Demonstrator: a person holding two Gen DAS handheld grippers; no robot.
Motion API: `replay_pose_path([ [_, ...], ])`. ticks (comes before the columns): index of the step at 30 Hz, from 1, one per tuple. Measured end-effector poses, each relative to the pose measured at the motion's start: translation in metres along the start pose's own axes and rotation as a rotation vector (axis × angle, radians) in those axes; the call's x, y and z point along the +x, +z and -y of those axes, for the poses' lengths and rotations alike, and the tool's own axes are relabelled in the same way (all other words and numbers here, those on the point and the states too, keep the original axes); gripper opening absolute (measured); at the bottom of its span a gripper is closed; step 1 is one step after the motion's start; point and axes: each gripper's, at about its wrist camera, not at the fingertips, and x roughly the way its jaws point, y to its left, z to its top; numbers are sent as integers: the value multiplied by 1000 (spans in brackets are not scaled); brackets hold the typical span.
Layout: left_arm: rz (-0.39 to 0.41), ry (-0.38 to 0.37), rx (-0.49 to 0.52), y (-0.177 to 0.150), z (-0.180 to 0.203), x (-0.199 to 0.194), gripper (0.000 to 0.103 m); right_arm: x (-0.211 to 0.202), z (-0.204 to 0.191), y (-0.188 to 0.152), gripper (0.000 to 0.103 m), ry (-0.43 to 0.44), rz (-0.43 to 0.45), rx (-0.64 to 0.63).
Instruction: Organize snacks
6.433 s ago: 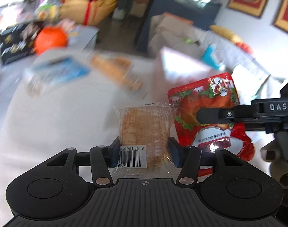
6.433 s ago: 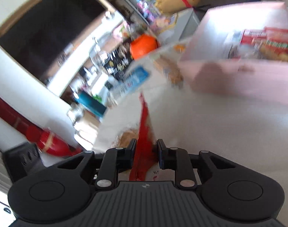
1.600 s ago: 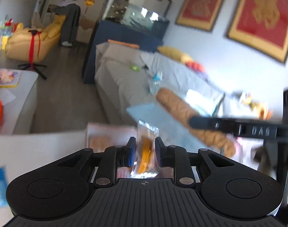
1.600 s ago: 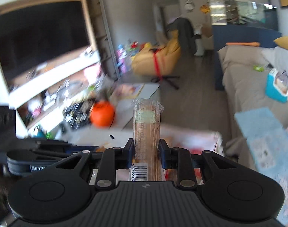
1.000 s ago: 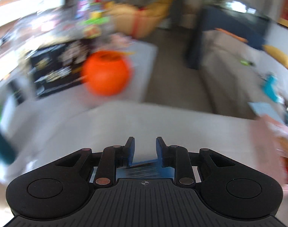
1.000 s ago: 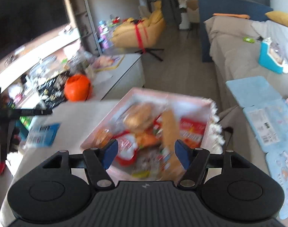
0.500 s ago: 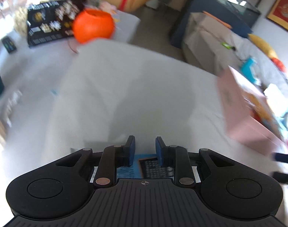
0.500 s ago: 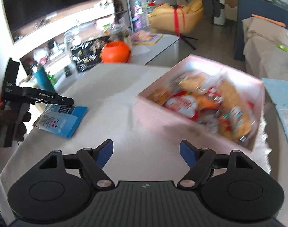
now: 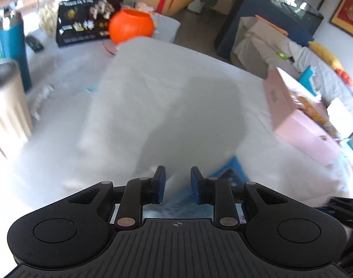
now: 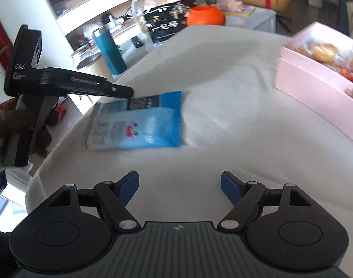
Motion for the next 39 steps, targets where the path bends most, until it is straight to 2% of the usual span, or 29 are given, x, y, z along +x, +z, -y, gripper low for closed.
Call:
replay_pose_path([
  [5,-49,-78,31,-11,34,8,27,12,-1,8,76,-69,31,-15],
  [9,-120,-187,-58,-11,45,21,27,12,13,14,74,-99,47,27],
  [11,-140,-225,-39,-11,55,28,27,10,23,14,74,-179,59,32],
  [13,-133,-214,10,-11,64,31,27,6,33,13,74,-241,66,51],
  [17,-107,-162,82,-10,69,25,27,-22,39,2,74,-152,80,71],
  [21,-91,-118,116,-8,65,17,27,-30,9,-10,75,-50,26,-52],
  [24,-79,-89,128,-9,59,8,27,-16,-20,-16,75,-38,-18,-160],
  [27,-68,-56,132,-6,51,0,27,7,-36,-13,78,-96,-37,-239],
  [29,-56,-28,127,-4,45,-3,28,12,-32,-3,78,-141,0,-231],
  [32,-50,-11,97,-2,31,-8,28,18,-12,19,78,-321,71,-155],
  [33,-48,-3,88,-3,28,-9,28,18,-3,24,78,-347,78,-116],
  [34,-48,2,79,-4,24,-10,29,17,6,28,78,-335,77,-71],
  [39,-52,-19,36,-10,17,-12,29,6,35,19,78,-136,28,65],
])
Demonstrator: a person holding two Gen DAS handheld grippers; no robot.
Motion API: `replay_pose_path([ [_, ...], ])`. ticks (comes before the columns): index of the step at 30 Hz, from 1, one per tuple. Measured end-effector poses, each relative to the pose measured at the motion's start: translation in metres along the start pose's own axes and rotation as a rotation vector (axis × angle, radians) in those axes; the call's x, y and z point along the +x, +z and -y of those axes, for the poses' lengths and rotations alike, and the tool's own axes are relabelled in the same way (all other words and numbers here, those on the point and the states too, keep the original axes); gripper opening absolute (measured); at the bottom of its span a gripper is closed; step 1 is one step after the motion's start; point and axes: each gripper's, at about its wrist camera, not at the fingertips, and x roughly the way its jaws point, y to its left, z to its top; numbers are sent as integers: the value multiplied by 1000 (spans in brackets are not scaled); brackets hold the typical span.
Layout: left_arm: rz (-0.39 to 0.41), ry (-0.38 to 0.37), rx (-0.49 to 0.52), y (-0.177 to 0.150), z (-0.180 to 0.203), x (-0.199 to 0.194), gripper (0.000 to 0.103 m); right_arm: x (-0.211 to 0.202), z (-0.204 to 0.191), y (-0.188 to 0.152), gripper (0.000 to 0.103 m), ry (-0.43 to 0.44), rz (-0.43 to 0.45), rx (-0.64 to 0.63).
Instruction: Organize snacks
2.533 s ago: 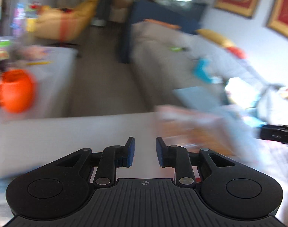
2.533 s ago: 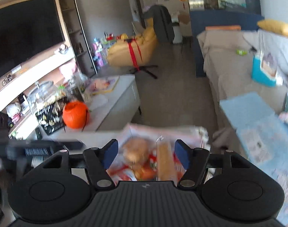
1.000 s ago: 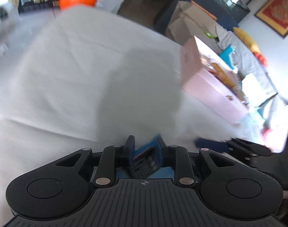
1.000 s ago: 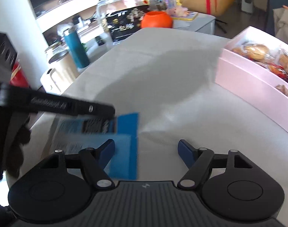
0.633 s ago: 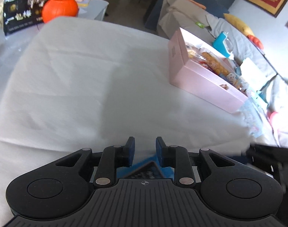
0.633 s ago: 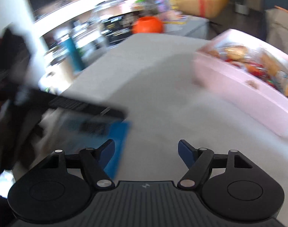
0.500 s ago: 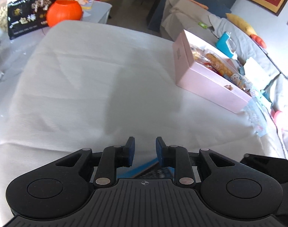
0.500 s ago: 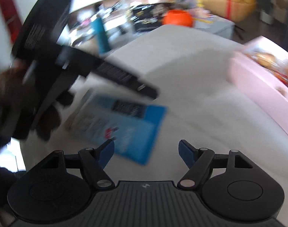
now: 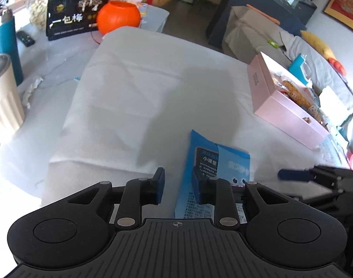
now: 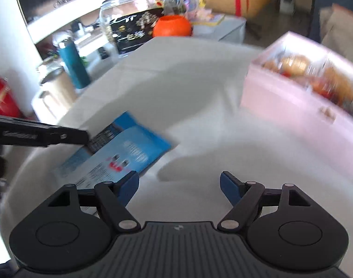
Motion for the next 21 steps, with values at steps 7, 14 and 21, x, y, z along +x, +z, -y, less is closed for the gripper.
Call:
replay_pose_path([
  [7,-72,-172,-64,-9,28,25,29,-13,-1,-18,79,36,-18,20],
  [14,-88,-189,-14,-10,45,27,29,-23,-17,-34,85,119,-60,52],
  [21,72,-19,-34,-1,15,-4,29,2,-44,-19,101,53,-10,46],
])
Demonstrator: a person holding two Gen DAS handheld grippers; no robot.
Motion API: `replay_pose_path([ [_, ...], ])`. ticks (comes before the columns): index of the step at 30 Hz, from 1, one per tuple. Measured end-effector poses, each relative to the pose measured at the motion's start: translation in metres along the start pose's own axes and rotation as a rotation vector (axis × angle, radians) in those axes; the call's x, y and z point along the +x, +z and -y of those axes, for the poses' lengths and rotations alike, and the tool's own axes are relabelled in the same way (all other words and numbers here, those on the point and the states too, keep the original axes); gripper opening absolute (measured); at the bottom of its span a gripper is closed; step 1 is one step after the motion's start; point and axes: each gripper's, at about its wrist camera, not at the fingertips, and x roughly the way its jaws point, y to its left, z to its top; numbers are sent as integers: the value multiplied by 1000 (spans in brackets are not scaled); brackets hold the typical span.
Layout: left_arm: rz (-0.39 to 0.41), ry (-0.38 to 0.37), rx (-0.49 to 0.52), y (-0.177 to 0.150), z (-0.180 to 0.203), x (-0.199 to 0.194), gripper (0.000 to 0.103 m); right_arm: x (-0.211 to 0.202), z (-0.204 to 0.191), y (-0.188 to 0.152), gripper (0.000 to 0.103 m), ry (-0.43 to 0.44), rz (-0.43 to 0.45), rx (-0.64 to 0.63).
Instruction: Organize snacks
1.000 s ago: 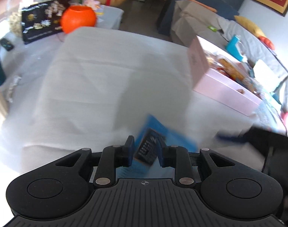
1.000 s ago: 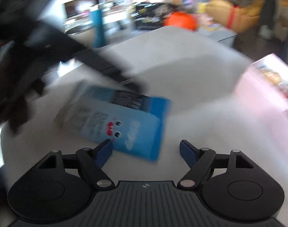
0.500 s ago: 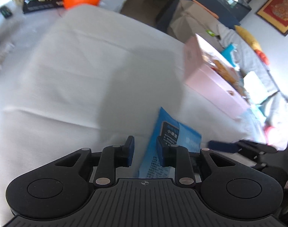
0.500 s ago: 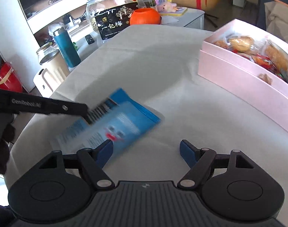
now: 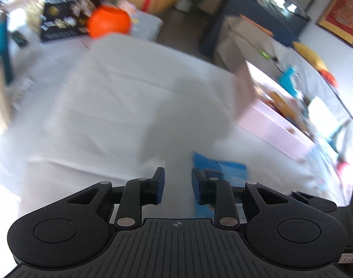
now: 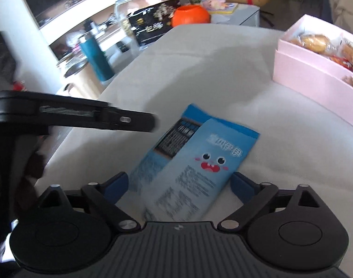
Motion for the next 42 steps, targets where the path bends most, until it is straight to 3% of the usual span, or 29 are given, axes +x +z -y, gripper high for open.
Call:
replay_pose_path([
  [3,35,33,-6,2,-8,-4,29,17,-13,10,103,-74,31,10],
  [6,48,34,18,2,-5,-4,29,31,-30,10,103,-171,39,-102],
  [8,45,26,53,0,1,-1,29,29,-31,3,102,-177,58,-157],
  [9,41,12,65,-2,4,0,29,25,-26,2,94,-155,51,-156],
  [13,19,-50,102,-5,20,10,29,-5,3,-5,85,-115,50,-157],
  [18,-17,-108,144,-9,45,25,29,-66,42,-6,80,-182,149,-103],
  [19,-26,-123,160,-10,53,28,29,-85,48,1,77,-212,202,-98],
  [20,-34,-139,180,-11,60,31,29,-99,53,8,59,-238,246,-93],
  [21,-40,-153,198,-12,68,33,29,-116,60,19,51,-268,291,-83],
  [25,-52,-196,272,-19,93,42,29,-143,95,70,52,-346,387,-7],
  [26,-58,-202,282,-22,96,43,29,-141,104,81,57,-365,391,8],
  [27,-64,-207,285,-24,96,44,29,-135,112,90,69,-367,367,22],
  [29,-79,-208,292,-27,94,46,29,-120,123,95,75,-306,289,58],
  [32,-94,-175,287,-29,89,49,29,-99,122,70,81,-163,186,7],
  [36,-95,-162,276,-27,89,53,29,-73,115,19,82,-215,64,-112],
  [39,-99,-174,283,-29,94,53,29,-57,118,-5,85,-243,-36,-121],
  [42,-113,-179,290,-31,97,54,29,-48,108,-21,89,-295,-19,-156],
])
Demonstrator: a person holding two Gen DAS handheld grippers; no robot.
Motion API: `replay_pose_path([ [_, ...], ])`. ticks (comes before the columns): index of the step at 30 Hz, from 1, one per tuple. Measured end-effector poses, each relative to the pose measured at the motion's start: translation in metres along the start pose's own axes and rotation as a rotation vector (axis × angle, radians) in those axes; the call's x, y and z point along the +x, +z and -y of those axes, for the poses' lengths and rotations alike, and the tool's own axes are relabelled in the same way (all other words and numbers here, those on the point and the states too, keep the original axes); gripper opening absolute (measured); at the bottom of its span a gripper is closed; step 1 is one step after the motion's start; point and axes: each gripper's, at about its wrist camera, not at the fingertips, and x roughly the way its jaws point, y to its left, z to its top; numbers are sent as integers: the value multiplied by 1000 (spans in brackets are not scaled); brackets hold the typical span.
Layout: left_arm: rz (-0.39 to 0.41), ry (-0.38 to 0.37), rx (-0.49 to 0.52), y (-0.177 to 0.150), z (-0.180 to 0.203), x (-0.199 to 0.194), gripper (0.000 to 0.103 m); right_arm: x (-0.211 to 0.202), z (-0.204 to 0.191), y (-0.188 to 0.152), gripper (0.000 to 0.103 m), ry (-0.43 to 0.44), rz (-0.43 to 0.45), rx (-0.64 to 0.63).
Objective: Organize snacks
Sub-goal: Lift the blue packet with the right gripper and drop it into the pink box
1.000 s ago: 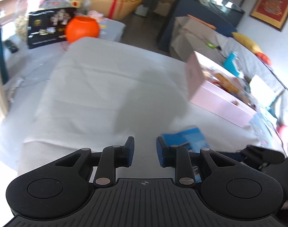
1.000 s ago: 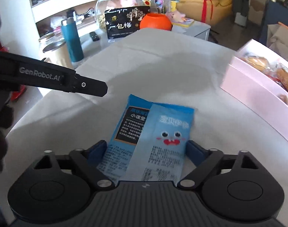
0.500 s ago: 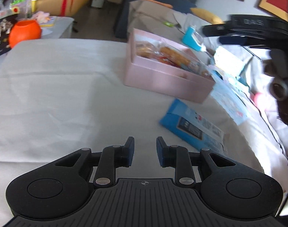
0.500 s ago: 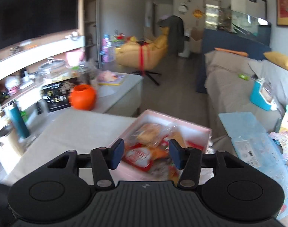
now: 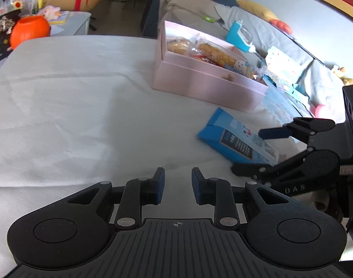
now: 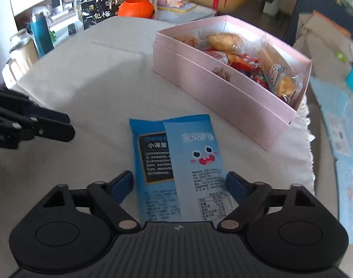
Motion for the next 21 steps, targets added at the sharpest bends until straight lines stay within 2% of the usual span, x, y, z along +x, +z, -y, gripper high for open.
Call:
replay_pose_path([
  [4,-3,7,-2,-2,-1,-1,29,3,11,-1,89,28,6,70],
  [7,1,12,-7,-2,-4,-4,29,0,19,-3,82,22,9,114],
  [8,0,16,-9,-2,-5,-4,29,-6,19,-2,71,12,26,113],
  [9,-1,20,-12,-1,-6,-3,29,-14,19,-2,46,16,49,111],
  [10,-2,21,-14,-1,-6,-2,29,-25,19,1,35,33,67,115],
  [11,-3,18,-16,0,-6,-1,29,-35,22,8,31,47,84,131],
  [13,-2,5,-16,-1,-4,0,29,-56,29,21,31,53,155,157],
  [14,-2,-2,-14,-2,-3,0,29,-61,32,28,34,53,176,155],
  [16,-3,-10,-6,-4,-1,-2,29,-63,35,39,63,46,177,140],
  [17,-4,-8,-2,-5,0,-3,29,-60,36,40,83,42,169,137],
  [18,-4,-5,-1,-5,-1,-4,29,-56,36,38,87,33,164,139],
  [21,-3,1,-9,-5,-5,-4,29,-38,36,27,87,44,107,126],
])
